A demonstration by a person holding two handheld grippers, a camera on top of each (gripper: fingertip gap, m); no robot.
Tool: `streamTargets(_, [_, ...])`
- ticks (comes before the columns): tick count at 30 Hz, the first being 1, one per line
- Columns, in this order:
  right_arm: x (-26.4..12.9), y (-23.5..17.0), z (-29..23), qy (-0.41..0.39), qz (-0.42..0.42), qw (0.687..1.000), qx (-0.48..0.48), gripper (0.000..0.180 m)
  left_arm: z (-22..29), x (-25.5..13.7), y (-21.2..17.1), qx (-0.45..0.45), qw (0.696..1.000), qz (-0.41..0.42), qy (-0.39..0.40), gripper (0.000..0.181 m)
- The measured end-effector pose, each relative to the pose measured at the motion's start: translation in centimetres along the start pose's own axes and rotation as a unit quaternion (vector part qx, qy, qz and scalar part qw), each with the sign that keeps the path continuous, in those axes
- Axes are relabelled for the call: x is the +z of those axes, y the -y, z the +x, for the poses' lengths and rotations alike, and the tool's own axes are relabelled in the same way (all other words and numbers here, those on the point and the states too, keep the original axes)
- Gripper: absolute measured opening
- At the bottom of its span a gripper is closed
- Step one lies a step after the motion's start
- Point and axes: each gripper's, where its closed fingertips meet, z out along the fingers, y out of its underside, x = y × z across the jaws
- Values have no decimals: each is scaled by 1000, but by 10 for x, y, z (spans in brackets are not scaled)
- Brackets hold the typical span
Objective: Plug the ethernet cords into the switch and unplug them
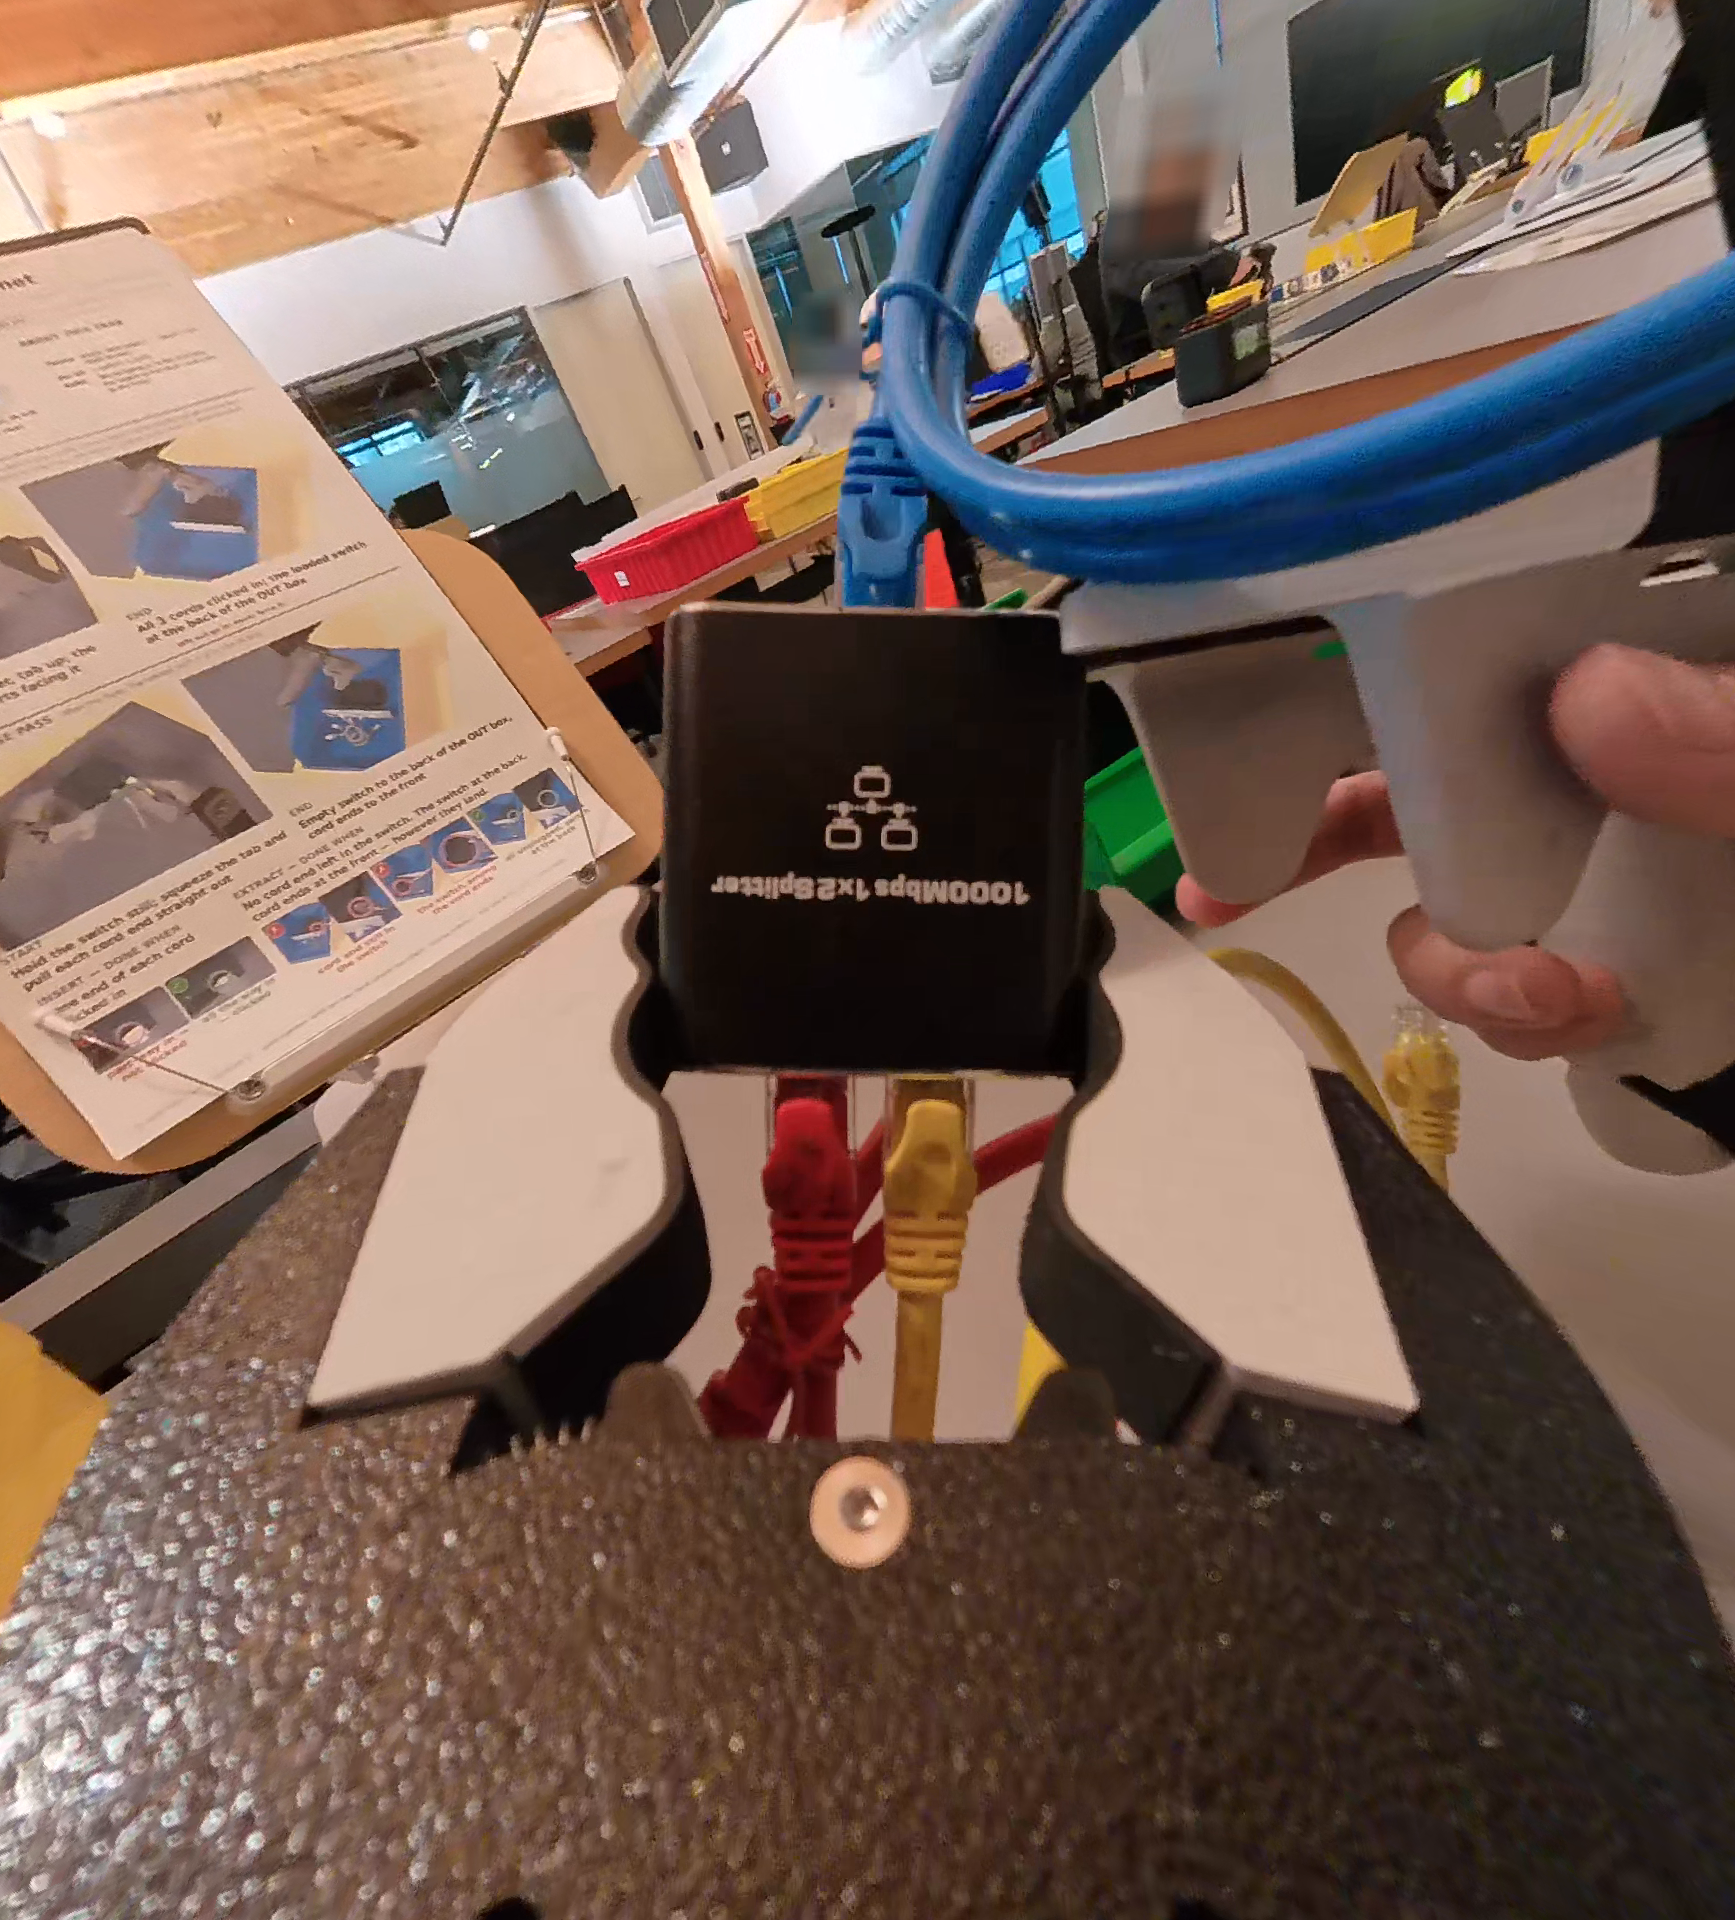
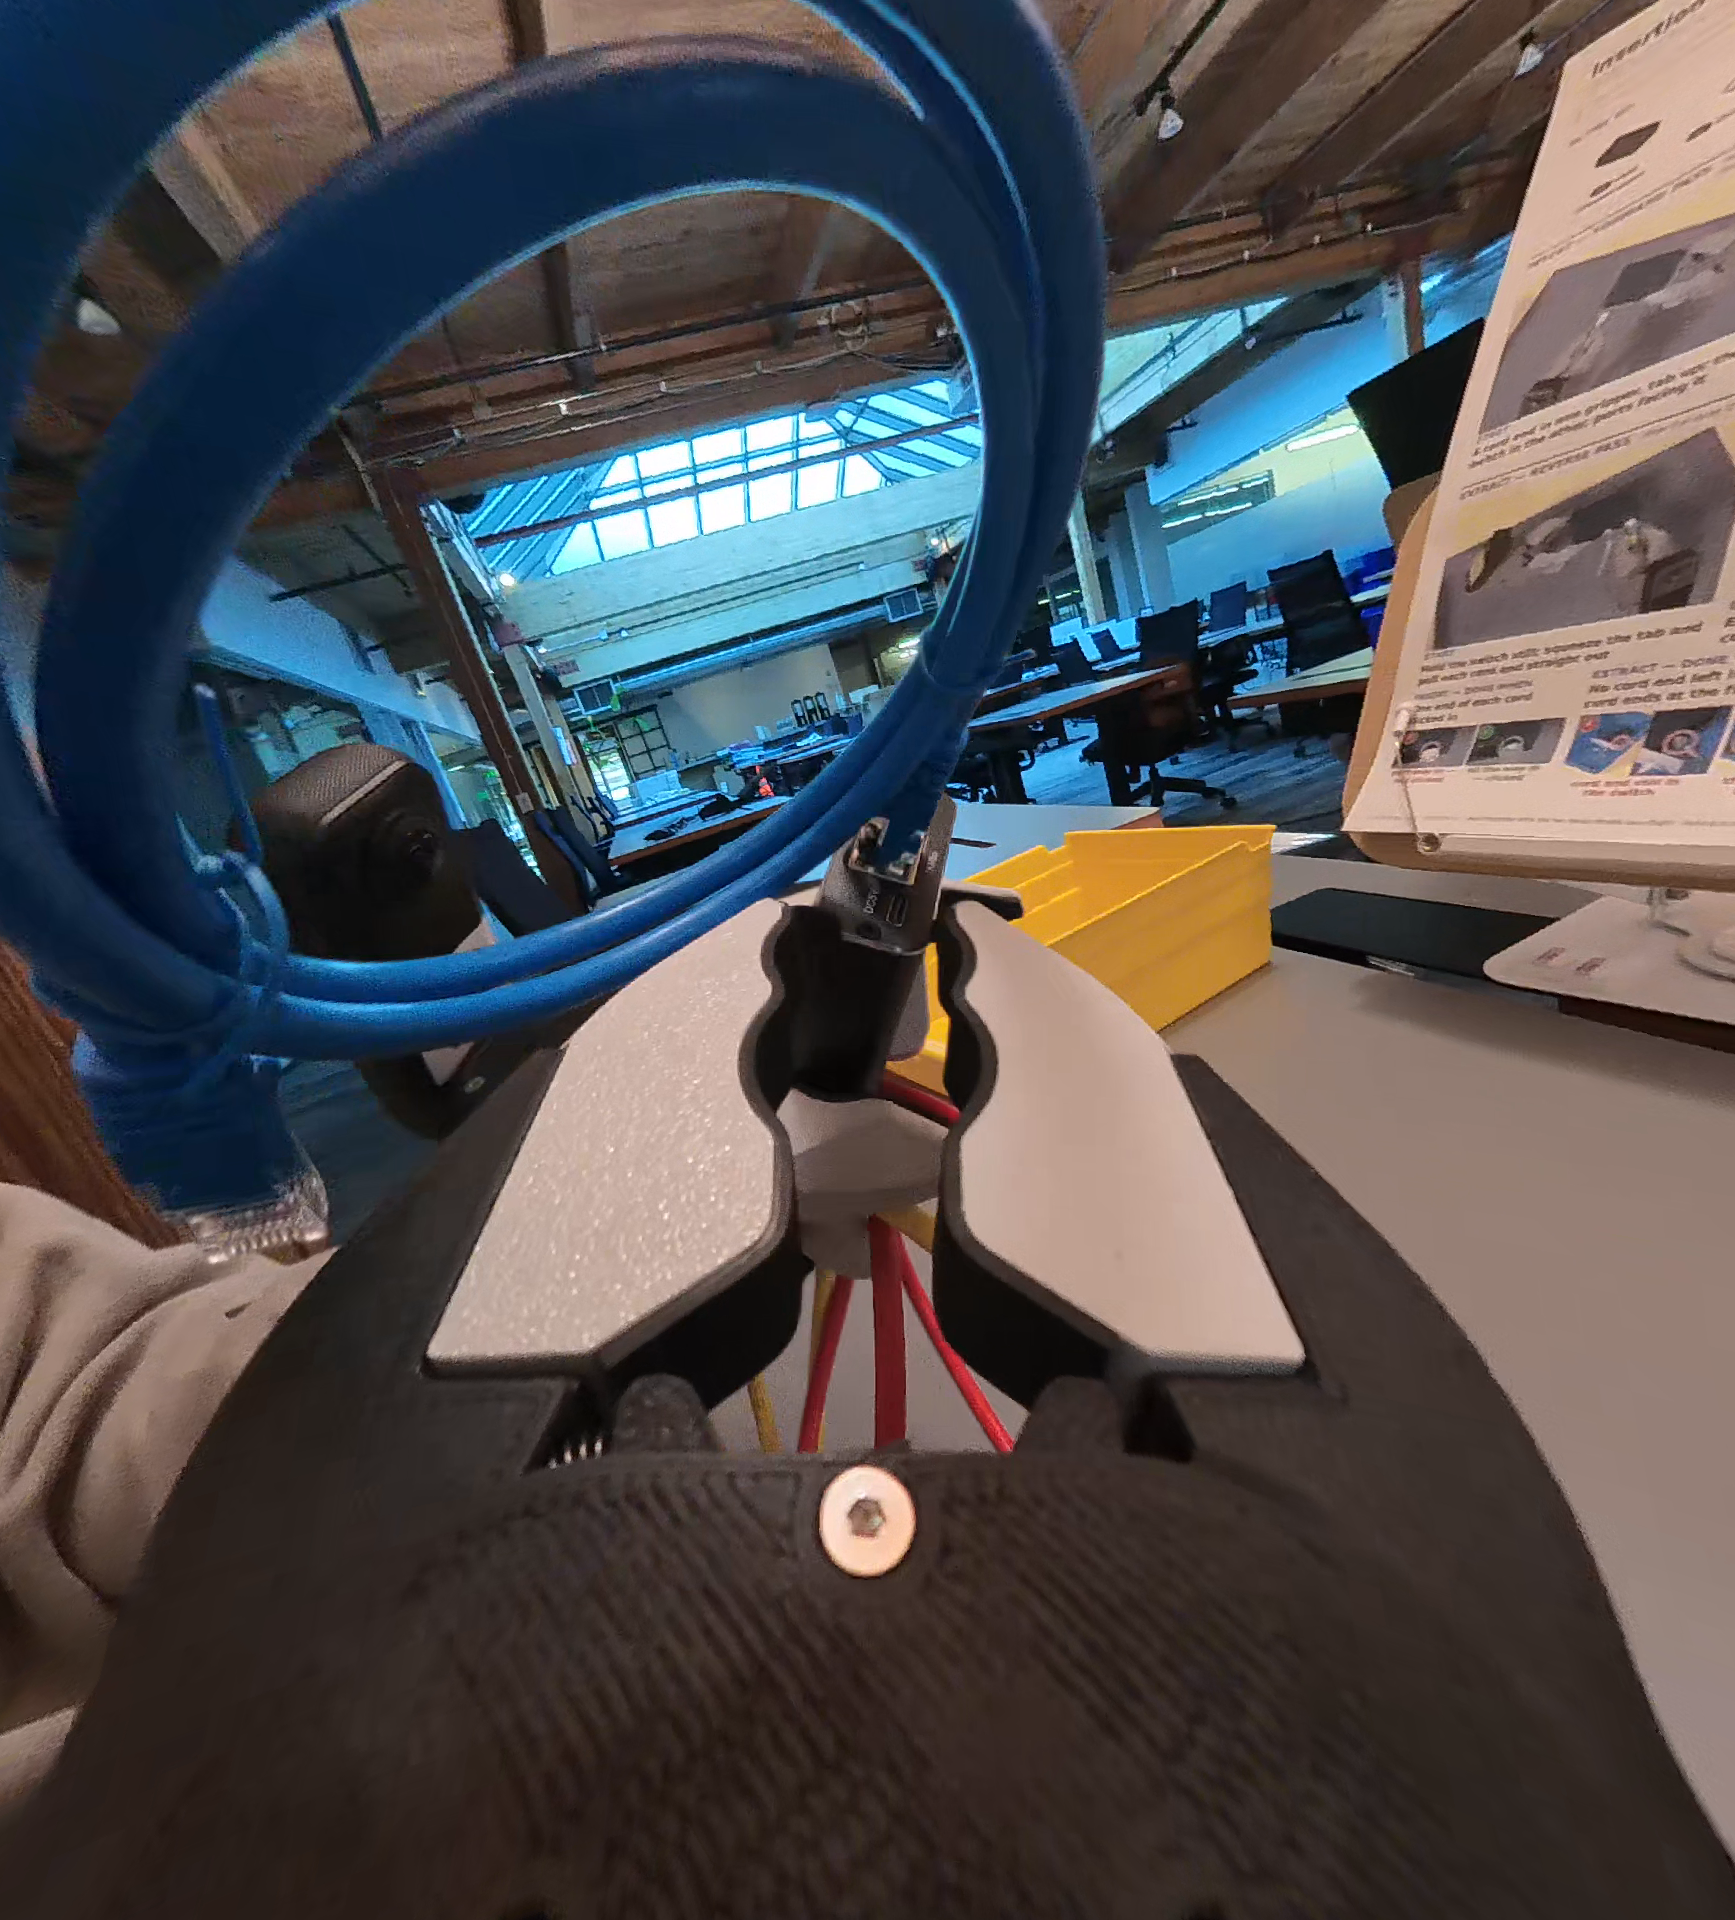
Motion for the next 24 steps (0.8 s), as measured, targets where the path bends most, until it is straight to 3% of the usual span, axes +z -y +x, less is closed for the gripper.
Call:
streamTargets(8, [4,13,0,-60,77,995,15,30,9,2,4,88,996,-12,31,74])
streamTargets(13, [2,7,7,-91,58,994,5,23,8,3,4,108,991,-23,70,74])
streamTargets(24, [0,14,-2,-41,63,997,5,18,7,1,13,95,993,2,64,74])
